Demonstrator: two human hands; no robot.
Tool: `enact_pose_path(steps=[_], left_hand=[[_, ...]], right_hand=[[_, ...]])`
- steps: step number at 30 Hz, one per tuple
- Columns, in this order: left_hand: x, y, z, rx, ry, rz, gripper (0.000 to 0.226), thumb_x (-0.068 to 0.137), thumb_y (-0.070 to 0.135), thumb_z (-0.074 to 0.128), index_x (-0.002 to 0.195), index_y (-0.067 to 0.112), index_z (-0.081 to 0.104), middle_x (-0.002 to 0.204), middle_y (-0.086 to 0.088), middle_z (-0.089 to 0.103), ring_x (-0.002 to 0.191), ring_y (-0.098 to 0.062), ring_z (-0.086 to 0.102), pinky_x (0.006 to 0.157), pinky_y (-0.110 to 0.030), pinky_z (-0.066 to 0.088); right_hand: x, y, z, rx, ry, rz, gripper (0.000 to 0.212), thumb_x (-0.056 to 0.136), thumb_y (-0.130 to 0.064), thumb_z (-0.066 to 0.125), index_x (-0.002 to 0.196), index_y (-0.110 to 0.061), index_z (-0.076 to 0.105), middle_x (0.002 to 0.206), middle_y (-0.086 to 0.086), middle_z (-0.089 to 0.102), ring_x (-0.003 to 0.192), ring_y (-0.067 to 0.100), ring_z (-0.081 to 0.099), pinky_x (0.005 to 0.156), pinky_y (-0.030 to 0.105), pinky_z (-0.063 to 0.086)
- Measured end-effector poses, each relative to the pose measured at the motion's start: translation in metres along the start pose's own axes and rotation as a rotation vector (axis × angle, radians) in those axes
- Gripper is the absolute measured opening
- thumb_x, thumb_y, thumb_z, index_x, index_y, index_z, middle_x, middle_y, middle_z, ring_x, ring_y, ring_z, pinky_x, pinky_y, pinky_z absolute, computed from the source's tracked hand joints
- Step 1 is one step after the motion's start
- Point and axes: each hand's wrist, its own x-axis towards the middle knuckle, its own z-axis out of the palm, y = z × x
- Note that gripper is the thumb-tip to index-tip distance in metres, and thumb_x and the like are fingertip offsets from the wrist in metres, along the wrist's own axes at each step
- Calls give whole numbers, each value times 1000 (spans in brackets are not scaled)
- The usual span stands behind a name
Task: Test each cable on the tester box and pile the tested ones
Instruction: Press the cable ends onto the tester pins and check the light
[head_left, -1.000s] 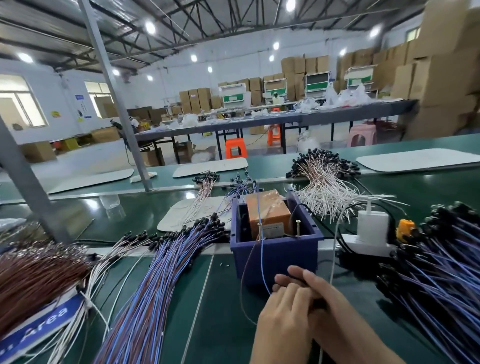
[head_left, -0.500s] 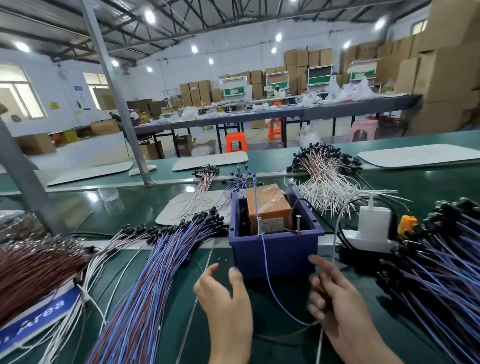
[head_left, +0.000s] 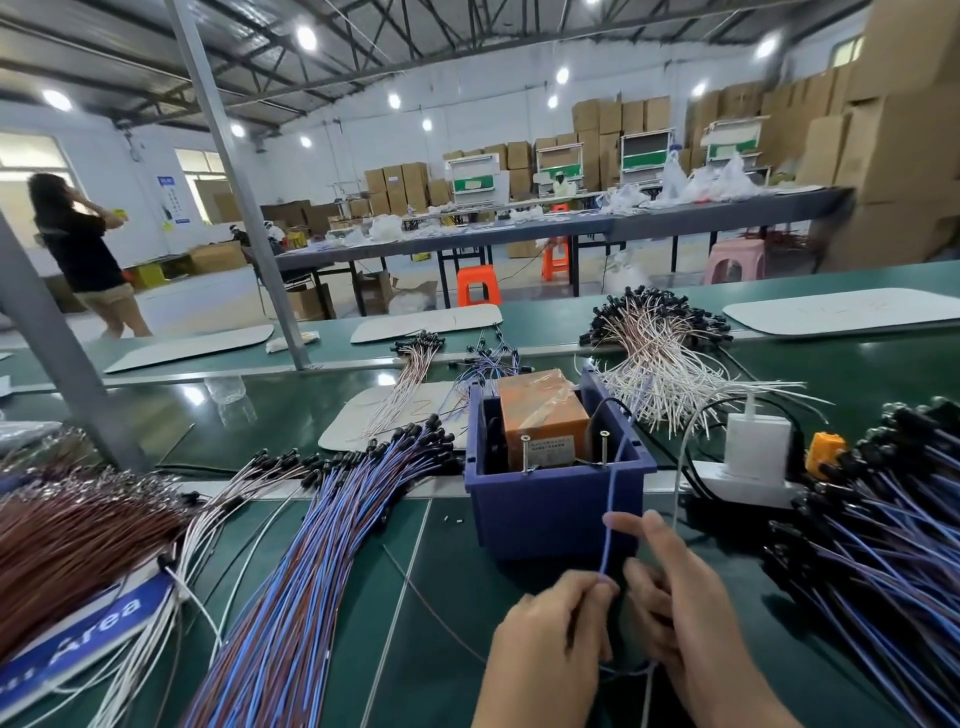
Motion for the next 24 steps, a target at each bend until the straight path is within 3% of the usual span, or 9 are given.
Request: enact_pose_path(steps=[3, 5, 9, 12, 15, 19, 21, 24], left_hand=[[-2, -3, 2, 193, -74, 49, 27, 104, 48, 40, 121, 42, 60, 93, 8, 71, 89, -16, 60, 89, -31, 45], [-1, -6, 0, 271, -79, 80, 31, 105, 49, 37, 126, 43, 58, 99, 7, 70, 92, -16, 58, 89, -30, 45], [1, -7, -4, 327, -110, 97, 33, 105, 51, 34, 126, 41, 58, 99, 5, 70, 93, -18, 57, 91, -29, 43], [2, -5, -6, 331, -173, 126, 33, 106, 47, 36, 123, 35, 60, 98, 3, 72, 94, -17, 59, 95, -26, 41], [4, -5, -7, 353, -209, 160, 36, 106, 47, 36, 127, 34, 61, 103, 2, 73, 98, -14, 58, 95, -22, 38], [3, 2, -12, 317, -269, 175, 55, 97, 62, 23, 132, 37, 57, 106, 4, 72, 96, -10, 57, 93, -21, 38], [2, 0, -19, 305, -147, 139, 54, 96, 65, 22, 128, 38, 57, 106, 8, 69, 99, -10, 57, 93, -23, 41], [9, -8, -43, 389, 210, 1, 25, 104, 47, 37, 105, 33, 57, 97, 13, 62, 89, -6, 57, 80, -24, 46]], right_hand=[[-3, 0, 3, -67, 2, -99, 36, 85, -49, 55, 91, -22, 79, 50, -3, 28, 38, 8, 22, 35, 16, 22], [-4, 1, 3, -78, 14, -121, 38, 84, -49, 56, 79, -18, 76, 50, -3, 27, 39, 8, 22, 37, 16, 22], [-5, 3, 4, -112, 16, -120, 50, 81, -66, 48, 62, -22, 62, 46, 4, 30, 38, 12, 21, 42, 19, 18], [-3, 3, 3, -16, 12, -158, 48, 83, -63, 43, 61, -24, 60, 55, 9, 45, 32, 8, 20, 41, 10, 20], [-2, -2, -1, 74, 46, -173, 49, 81, -67, 42, 63, -25, 60, 53, 1, 39, 31, 6, 19, 39, 9, 22], [1, -2, -2, 126, 96, -200, 48, 83, -66, 40, 64, -28, 62, 52, -8, 34, 31, 3, 19, 39, 7, 22], [2, -1, -1, 141, 116, -201, 47, 87, -60, 39, 64, -27, 63, 51, -8, 31, 30, 2, 18, 40, 6, 23], [4, -3, -2, 174, 127, -151, 48, 90, -54, 41, 64, -25, 67, 48, -8, 30, 29, 2, 14, 41, 7, 21]])
